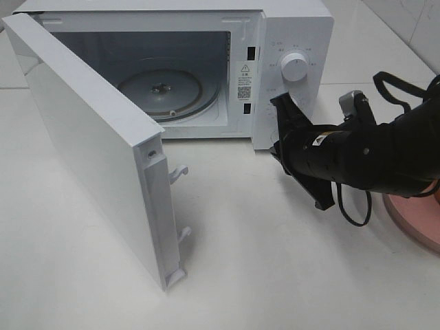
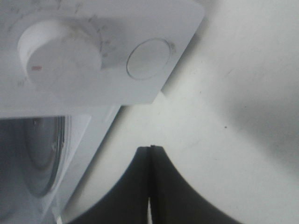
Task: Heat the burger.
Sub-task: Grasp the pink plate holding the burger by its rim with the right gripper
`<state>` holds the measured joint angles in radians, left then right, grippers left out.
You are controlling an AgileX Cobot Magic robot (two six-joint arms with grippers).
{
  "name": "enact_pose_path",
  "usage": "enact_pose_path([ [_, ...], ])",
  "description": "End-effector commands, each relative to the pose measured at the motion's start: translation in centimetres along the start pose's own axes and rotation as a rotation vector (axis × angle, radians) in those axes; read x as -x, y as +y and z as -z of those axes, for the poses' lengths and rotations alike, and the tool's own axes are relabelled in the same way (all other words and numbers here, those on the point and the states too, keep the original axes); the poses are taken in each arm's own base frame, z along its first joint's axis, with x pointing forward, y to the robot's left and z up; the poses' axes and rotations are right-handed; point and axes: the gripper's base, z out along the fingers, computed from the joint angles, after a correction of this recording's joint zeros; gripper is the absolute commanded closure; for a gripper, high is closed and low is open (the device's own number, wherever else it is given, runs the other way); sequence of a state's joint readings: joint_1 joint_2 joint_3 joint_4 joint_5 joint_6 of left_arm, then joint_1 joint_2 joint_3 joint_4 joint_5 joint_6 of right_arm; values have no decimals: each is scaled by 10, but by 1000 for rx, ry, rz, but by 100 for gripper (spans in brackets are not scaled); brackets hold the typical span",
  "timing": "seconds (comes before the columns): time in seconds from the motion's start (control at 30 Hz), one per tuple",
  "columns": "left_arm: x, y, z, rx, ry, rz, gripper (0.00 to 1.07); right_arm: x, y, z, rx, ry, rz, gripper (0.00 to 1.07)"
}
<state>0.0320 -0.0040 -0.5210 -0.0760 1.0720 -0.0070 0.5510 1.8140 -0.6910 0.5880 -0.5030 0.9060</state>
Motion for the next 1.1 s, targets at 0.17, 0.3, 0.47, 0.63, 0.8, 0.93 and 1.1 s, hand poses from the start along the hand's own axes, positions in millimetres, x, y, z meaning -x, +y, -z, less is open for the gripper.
enact_pose_path([
  [0.17,-1,0,0,-1,-2,4,7,12,7,22,-60,146,337,106],
  [0.3,-1,0,0,-1,-2,4,7,18,9,30,-99,195,452,106],
  [0.47,-1,0,0,-1,-2,4,7,29,18,52,-191,326,816,106],
  [0.63,-1,0,0,-1,-2,4,7,32,24,66,-246,440,1052,104],
  [0.8,-1,0,0,-1,-2,4,7,33,26,76,-234,496,1209,103],
  [0.93,-1,0,0,-1,-2,4,7,35,29,94,-222,528,1292,101],
  [1.1,-1,0,0,-1,-2,4,7,45,30,109,-237,526,1277,98],
])
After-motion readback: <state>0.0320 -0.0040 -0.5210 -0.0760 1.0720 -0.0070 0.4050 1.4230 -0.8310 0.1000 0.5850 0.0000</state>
